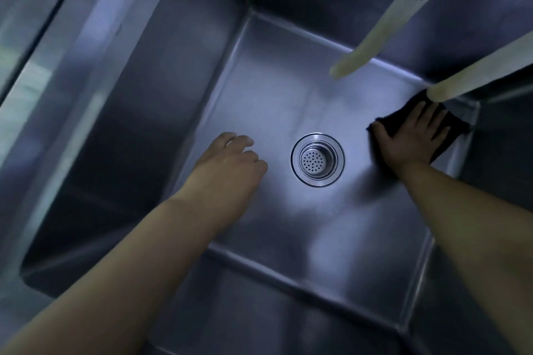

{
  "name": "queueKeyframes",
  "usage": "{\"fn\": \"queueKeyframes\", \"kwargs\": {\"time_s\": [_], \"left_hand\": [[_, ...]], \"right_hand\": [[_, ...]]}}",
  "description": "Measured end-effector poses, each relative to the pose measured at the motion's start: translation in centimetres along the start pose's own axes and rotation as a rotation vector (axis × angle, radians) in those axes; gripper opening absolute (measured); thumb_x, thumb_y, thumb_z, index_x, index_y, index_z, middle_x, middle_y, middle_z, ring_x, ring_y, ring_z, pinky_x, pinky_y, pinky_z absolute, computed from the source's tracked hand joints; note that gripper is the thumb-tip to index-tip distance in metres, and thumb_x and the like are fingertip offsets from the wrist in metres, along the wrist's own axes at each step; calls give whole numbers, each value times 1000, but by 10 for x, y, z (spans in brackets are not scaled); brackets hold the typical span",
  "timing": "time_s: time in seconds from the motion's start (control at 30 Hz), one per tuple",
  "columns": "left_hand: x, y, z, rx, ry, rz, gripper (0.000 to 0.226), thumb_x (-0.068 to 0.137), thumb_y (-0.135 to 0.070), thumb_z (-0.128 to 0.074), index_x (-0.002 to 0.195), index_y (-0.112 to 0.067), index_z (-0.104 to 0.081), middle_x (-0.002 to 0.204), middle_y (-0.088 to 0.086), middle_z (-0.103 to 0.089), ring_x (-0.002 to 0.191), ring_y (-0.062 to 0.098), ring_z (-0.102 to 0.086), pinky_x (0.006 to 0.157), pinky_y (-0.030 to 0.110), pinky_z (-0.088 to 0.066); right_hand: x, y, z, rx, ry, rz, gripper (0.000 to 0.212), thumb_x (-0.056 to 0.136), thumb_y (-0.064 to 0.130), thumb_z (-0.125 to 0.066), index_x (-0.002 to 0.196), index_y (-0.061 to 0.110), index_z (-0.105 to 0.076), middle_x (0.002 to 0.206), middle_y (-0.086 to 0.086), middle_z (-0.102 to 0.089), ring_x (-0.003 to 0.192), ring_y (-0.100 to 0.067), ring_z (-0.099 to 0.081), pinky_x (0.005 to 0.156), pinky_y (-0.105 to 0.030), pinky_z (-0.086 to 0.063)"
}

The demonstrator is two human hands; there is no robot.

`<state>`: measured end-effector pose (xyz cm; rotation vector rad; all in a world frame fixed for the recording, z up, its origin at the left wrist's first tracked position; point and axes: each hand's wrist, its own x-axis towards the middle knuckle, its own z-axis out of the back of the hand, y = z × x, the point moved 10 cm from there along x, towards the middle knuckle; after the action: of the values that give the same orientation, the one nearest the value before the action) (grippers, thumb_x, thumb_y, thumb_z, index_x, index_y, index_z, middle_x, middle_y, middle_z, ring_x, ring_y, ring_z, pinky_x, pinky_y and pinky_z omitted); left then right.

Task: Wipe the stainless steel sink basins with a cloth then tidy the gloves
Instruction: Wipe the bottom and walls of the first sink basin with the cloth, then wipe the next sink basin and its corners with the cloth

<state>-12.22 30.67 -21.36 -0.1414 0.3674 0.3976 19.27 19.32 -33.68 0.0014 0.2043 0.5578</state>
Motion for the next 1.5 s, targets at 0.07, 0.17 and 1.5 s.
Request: {"fn": "queueKeyframes", "kwargs": {"time_s": [0.07, 0.17, 1.5], "left_hand": [[2, 11, -4, -6, 10, 17, 31, 88, -24, -47, 118, -25, -56, 122, -8, -60, 138, 19, -26, 108, 31, -5], [3, 25, -13, -9, 47, 45, 35, 89, -27, -45, 124, -26, -53, 128, -8, -56, 139, 19, -21, 107, 32, -2], [-153, -13, 80, -135, 13, 306, 36, 91, -27, -42, 125, -24, -54, 127, -7, -57, 128, 16, -37, 103, 30, -28]], "right_hand": [[11, 20, 0, 20, -20, -11, 105, 75, 71, -33, 147, -2, -11, 154, -28, -10, 143, -44, -3, 113, -60, -1], [21, 65, -1, 1, -44, 28, 102, 80, 65, -44, 147, -5, -11, 152, -32, -9, 141, -49, -6, 111, -62, -3], [-244, 177, 121, 479, 432, 719, 32, 85, -4, -51, 106, 13, -70, 99, -6, -66, 87, -14, -54, 71, -6, -36]]}}
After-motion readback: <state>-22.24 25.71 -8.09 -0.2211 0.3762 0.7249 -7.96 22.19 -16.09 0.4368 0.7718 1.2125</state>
